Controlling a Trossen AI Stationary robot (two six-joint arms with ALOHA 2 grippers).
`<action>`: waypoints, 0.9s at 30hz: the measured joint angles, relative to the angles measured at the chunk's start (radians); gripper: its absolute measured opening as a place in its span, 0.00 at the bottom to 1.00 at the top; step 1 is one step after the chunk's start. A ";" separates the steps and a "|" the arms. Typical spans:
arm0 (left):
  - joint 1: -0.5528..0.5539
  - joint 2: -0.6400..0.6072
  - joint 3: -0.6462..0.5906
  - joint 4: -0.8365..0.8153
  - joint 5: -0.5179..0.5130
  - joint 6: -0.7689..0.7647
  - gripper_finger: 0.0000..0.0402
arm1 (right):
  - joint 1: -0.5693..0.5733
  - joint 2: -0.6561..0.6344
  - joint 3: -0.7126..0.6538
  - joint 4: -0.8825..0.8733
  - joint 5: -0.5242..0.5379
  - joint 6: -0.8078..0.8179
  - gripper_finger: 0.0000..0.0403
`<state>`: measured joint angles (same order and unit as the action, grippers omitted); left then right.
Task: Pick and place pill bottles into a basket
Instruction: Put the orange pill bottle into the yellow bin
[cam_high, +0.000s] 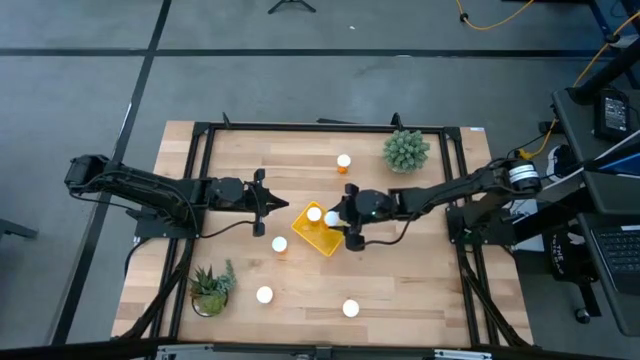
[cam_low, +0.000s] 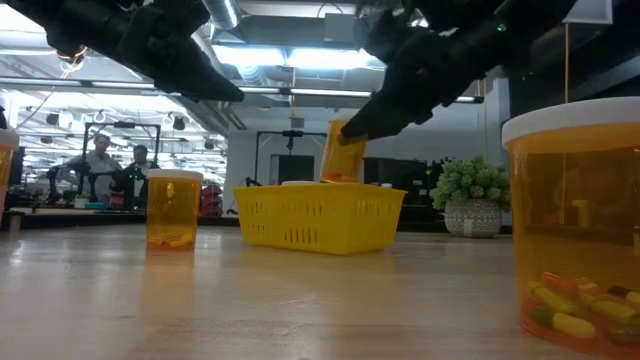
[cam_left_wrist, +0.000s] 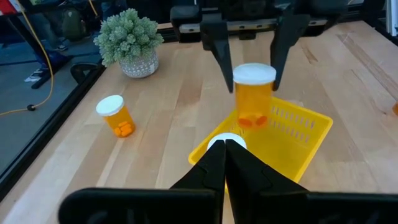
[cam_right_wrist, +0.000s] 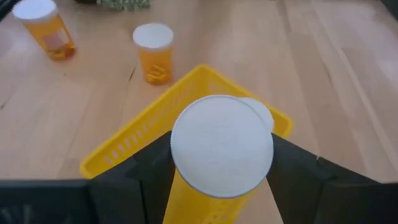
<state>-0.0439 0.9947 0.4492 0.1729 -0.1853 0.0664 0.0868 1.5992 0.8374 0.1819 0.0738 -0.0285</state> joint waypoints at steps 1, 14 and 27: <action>0.000 0.000 0.000 -0.001 0.000 0.000 0.02 | 0.000 0.012 0.011 -0.014 0.000 -0.001 0.56; 0.000 0.000 0.000 -0.022 0.000 0.000 0.01 | -0.002 0.110 0.049 -0.032 0.002 -0.003 0.56; 0.000 0.000 0.000 -0.021 0.000 0.000 0.01 | -0.002 0.118 0.048 -0.027 0.003 -0.033 0.56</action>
<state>-0.0439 0.9947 0.4492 0.1516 -0.1854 0.0664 0.0849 1.7172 0.8852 0.1545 0.0765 -0.0616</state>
